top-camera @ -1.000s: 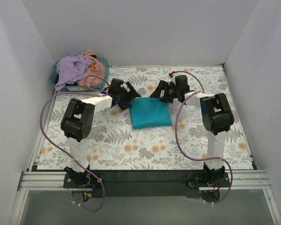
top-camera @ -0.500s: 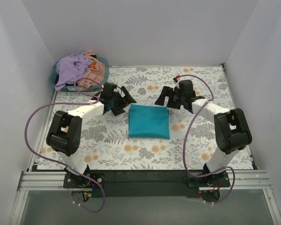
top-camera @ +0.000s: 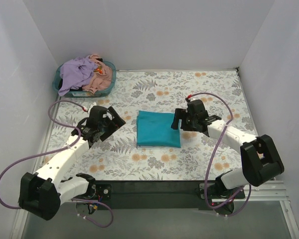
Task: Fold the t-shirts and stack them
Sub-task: Neatly place the folded tshirt to the corner
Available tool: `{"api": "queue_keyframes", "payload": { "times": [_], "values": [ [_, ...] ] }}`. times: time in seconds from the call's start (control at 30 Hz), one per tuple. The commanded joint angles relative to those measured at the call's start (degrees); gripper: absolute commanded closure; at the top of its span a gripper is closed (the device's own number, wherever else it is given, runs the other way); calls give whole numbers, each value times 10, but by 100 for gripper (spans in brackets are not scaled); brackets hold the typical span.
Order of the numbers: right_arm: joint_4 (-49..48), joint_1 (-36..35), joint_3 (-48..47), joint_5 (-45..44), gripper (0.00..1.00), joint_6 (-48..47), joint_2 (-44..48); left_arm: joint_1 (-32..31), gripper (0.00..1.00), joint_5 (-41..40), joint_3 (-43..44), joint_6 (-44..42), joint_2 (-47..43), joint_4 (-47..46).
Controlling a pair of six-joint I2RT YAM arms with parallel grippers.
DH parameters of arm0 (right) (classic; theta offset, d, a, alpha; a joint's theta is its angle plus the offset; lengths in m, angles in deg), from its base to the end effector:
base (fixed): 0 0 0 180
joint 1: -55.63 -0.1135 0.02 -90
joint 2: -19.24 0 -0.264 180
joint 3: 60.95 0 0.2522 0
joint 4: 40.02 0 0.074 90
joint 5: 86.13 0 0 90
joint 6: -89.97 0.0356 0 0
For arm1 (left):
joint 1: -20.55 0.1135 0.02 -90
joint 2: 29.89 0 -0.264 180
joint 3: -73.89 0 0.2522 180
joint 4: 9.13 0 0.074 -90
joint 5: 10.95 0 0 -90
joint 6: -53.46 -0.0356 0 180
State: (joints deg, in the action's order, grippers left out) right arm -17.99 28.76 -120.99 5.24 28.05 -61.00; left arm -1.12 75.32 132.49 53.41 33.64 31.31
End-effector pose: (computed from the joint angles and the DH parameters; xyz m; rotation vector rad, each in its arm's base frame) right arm 0.2611 0.1332 0.2129 0.0124 2.3636 0.5080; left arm 0.2151 -0.0830 0.2502 -1.4496 2.0775 -0.8136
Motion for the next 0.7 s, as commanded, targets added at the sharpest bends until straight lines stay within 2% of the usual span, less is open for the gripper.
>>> {"api": "queue_keyframes", "payload": {
  "times": [0.0,0.2,0.53,0.57,0.67],
  "values": [
    [14,-15,-10,-50,11,-1,-25,4,2,-56,-25,25,-48,64],
    [14,-26,-20,-70,23,17,-92,5,2,-78,-45,43,-95,86],
    [8,-44,-20,-70,44,33,-137,5,2,-65,-53,40,-77,69],
    [6,-48,-20,-70,44,34,-140,5,2,-56,-53,39,-70,59],
    [2,-55,-21,-66,55,37,-150,4,2,-16,-59,29,-57,27]
  ]
}}
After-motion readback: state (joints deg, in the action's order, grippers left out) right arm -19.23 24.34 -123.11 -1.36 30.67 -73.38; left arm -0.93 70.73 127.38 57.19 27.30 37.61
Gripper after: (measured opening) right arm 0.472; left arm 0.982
